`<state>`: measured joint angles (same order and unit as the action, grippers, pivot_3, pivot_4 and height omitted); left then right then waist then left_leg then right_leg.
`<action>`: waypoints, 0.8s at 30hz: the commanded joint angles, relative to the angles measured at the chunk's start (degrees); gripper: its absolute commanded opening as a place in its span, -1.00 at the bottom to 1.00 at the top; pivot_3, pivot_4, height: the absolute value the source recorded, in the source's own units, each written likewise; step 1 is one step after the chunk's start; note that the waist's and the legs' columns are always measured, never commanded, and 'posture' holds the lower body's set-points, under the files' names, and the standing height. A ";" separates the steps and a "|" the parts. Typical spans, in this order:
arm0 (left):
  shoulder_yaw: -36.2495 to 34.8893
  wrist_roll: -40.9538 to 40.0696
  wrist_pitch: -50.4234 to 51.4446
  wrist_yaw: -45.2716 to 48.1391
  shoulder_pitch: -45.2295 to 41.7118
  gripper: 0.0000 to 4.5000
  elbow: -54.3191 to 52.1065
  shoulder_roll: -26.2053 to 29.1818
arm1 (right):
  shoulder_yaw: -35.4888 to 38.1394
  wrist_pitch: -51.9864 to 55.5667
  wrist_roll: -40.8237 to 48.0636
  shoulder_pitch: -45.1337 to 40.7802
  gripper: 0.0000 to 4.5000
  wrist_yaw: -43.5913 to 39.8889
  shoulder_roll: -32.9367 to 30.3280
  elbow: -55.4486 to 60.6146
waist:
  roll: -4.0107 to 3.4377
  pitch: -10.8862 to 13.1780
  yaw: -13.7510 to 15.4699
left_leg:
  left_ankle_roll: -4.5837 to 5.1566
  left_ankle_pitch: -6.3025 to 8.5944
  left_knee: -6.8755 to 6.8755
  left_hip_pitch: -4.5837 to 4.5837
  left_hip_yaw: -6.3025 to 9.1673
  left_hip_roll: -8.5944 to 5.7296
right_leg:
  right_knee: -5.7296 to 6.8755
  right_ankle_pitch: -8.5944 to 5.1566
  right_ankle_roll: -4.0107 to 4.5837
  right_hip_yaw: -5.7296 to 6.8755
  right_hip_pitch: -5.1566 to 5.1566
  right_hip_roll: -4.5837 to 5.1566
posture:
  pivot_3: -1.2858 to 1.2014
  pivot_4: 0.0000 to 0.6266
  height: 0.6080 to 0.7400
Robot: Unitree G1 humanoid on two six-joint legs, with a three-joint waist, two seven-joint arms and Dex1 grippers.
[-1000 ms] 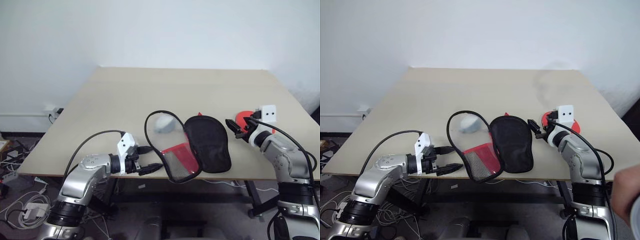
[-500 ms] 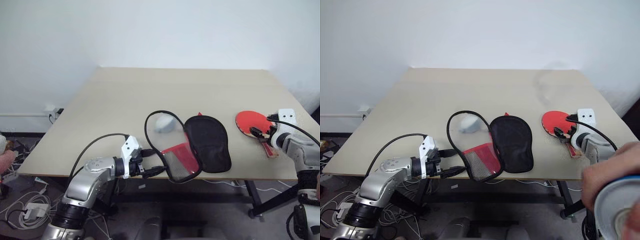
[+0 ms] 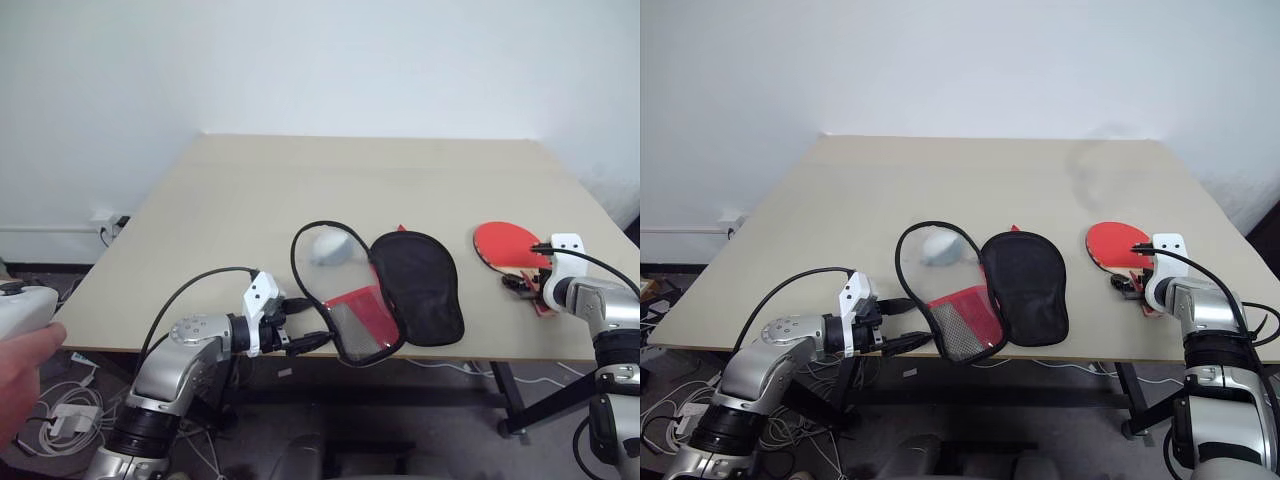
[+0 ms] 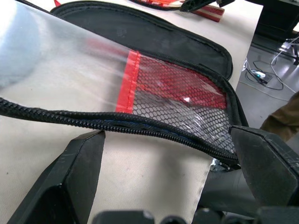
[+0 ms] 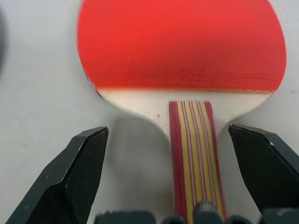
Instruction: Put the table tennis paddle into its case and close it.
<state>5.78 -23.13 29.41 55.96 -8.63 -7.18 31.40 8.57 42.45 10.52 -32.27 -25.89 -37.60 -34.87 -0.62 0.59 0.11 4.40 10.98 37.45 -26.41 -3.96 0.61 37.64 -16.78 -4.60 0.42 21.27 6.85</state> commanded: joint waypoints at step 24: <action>0.20 1.00 -1.73 0.24 -2.31 1.00 0.48 -0.02 | -0.19 -4.53 -2.85 -6.92 -0.12 2.80 0.95 -11.98 | 0.04 -0.03 -0.02 | -0.01 -0.01 0.04 0.04 0.01 0.00 | 0.00 0.00 0.00 0.00 -0.07 -0.02 | 0.03 -1.00 0.61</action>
<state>6.03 -22.23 28.57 55.97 -9.59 -6.33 31.13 8.30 38.93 8.79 -37.93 -23.95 -36.82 -46.03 -0.58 0.56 0.08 4.39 10.97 37.50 -26.36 -3.95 0.61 37.64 -16.77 -4.60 0.42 21.20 6.83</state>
